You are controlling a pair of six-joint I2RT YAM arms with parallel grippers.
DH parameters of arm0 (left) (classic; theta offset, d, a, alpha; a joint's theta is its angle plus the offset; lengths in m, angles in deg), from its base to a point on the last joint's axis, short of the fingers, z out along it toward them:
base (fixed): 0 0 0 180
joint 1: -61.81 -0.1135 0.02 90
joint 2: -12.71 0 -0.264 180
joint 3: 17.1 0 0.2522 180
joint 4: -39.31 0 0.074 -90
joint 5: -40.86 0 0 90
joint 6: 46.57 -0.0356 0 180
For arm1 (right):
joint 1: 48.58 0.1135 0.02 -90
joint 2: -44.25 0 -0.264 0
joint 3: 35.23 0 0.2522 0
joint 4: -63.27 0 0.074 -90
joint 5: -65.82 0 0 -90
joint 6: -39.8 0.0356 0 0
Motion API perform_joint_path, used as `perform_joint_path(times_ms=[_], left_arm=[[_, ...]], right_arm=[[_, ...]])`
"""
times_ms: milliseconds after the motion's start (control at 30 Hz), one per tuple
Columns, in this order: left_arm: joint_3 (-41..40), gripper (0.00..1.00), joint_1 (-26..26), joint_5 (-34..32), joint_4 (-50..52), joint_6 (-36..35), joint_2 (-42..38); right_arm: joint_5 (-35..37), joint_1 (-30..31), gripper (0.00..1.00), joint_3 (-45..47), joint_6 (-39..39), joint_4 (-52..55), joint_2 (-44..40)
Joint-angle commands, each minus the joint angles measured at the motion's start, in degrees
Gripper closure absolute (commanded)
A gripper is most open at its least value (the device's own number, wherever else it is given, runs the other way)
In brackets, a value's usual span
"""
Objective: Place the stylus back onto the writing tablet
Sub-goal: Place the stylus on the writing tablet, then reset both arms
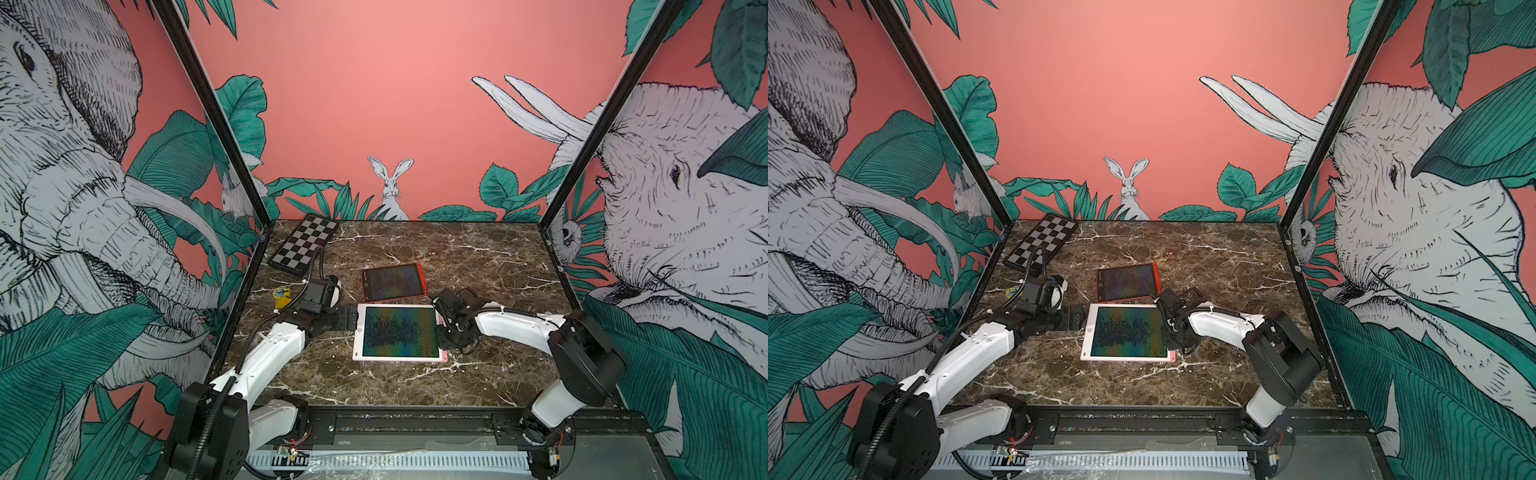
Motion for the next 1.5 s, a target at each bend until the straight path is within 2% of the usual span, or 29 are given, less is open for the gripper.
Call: perform_joint_path(times_ms=[0,133,233,333,533,667,767,833,867,900,933,1033,1100,1167,1233,1333,1467], left_arm=[[-0.49,0.01,0.18,0.13,-0.66,0.36,0.11],[-0.18,0.01,0.15,-0.02,-1.51,0.58,0.41],[1.73,0.01,0.18,-0.01,-1.31,0.78,0.42],[3.56,0.01,0.19,-1.73,-0.47,0.04,-2.59],[-0.40,0.01,0.21,-7.01,-8.76,-3.24,-19.07],[-7.97,0.00,0.18,-15.46,-20.19,-6.53,-31.31],[-15.16,0.00,0.18,-25.43,-29.08,-4.79,-38.49],[-19.16,0.01,0.18,-30.69,-34.43,-4.57,-41.28],[-20.74,0.00,0.18,-33.15,-36.70,-4.86,-42.03],[-21.85,0.00,0.18,-35.22,-38.40,-5.46,-42.20],[-22.68,0.00,0.18,-36.46,-39.64,-6.52,-41.93],[-24.10,0.00,0.16,-39.71,-42.63,-10.51,-38.83],[-25.14,0.00,0.10,-41.30,-46.12,-12.92,-34.80],[-25.91,0.00,0.06,-42.03,-49.70,-15.23,-30.56],[-26.54,0.01,-0.03,-43.06,-53.26,-16.66,-26.32],[-27.16,0.00,-1.04,-43.66,-57.60,-18.79,-19.83],[-27.18,0.00,-5.10,-39.72,-59.15,-18.21,-12.67]], right_arm=[[1.71,0.38,0.70,0.73,-0.08,-0.32,2.37],[2.26,0.36,0.69,-0.52,-1.37,1.34,0.21],[3.90,-0.01,0.66,-1.11,-3.68,1.59,-4.59],[3.87,-1.68,0.62,-2.75,-7.24,2.30,-8.84],[6.90,-8.62,0.46,-5.07,-16.38,3.48,-17.95],[10.97,-13.07,0.38,-2.13,-23.30,-0.35,-26.87],[16.60,-15.04,0.25,4.79,-28.13,-9.85,-35.42],[19.60,-15.72,0.22,10.98,-33.28,-17.90,-41.11],[21.89,-15.79,0.16,15.40,-35.61,-23.70,-44.54],[24.12,-16.01,0.04,20.22,-37.63,-30.43,-48.04],[25.59,-16.15,0.01,24.52,-39.28,-36.95,-50.72],[28.15,-17.30,0.01,38.98,-45.61,-59.97,-56.80],[33.53,-19.84,0.01,44.30,-44.78,-69.84,-55.58],[34.98,-23.22,0.01,44.35,-44.70,-69.65,-51.70],[34.16,-26.54,0.01,44.17,-43.96,-72.01,-46.27],[30.74,-30.55,0.01,45.53,-42.10,-82.47,-35.78],[28.79,-32.27,0.01,43.18,-41.16,-88.43,-23.56]])
